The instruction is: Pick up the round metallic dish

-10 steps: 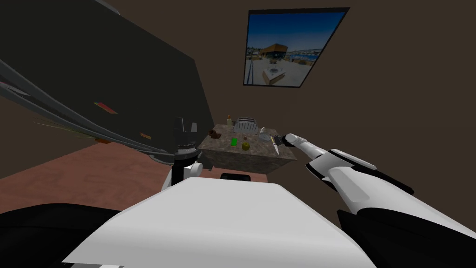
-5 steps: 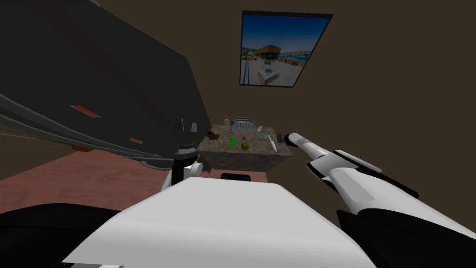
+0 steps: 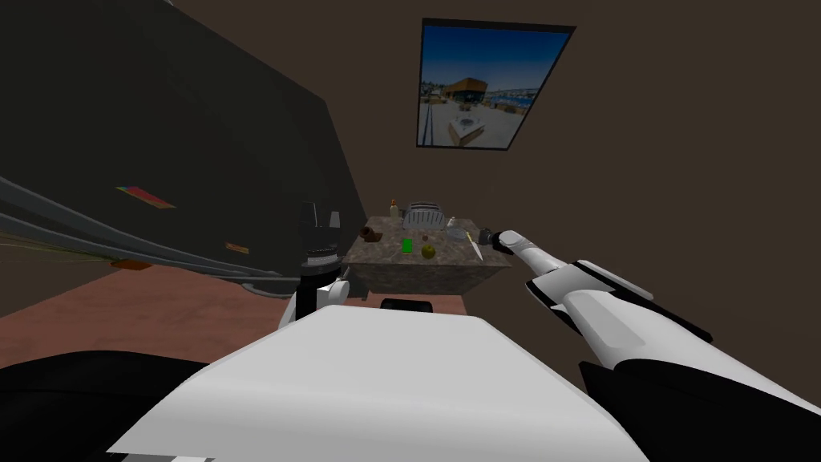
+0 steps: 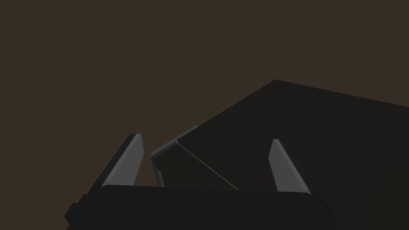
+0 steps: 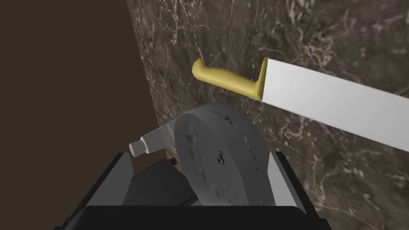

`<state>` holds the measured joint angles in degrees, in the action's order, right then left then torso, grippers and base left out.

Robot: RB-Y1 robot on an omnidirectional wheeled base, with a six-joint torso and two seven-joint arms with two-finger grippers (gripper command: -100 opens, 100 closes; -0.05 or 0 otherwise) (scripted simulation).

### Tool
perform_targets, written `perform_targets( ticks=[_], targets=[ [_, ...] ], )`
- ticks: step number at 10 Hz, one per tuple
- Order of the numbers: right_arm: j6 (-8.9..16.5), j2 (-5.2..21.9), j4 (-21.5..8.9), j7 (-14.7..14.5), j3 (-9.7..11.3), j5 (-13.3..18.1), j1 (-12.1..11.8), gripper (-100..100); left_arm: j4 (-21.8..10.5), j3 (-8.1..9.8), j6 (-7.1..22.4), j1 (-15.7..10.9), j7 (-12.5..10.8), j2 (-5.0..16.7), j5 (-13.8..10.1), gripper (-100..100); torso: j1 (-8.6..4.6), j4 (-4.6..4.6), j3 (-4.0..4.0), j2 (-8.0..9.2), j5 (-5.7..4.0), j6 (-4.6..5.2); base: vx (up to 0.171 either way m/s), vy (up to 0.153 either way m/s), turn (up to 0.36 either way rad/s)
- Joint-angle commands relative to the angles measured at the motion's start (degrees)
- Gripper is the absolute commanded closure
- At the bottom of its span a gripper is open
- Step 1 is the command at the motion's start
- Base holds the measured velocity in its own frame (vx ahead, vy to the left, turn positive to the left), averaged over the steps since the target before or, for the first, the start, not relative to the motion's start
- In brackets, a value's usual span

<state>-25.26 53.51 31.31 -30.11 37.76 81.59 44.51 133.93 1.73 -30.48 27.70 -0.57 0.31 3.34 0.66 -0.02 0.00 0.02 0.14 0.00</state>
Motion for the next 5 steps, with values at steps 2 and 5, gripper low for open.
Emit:
perform_targets(
  ticks=[2,5],
  targets=[
    [1.6,-1.7,-1.8,2.2,-0.7,-2.7,-0.8,-100,0.0,0.00,0.0,0.0,0.0,0.0,0.0,0,-0.03,0.01,0.01,0.00,0.00,-0.01,-0.010,0.115,0.087],
    [2.6,-3.8,-3.5,4.9,-0.4,-5.8,-2.3,-100,0.0,0.00,0.0,0.0,0.0,0.0,0.0,0,-0.26,0.01,0.01,0.02,-0.05,-0.01,-0.018,0.072,0.166]
  ],
)
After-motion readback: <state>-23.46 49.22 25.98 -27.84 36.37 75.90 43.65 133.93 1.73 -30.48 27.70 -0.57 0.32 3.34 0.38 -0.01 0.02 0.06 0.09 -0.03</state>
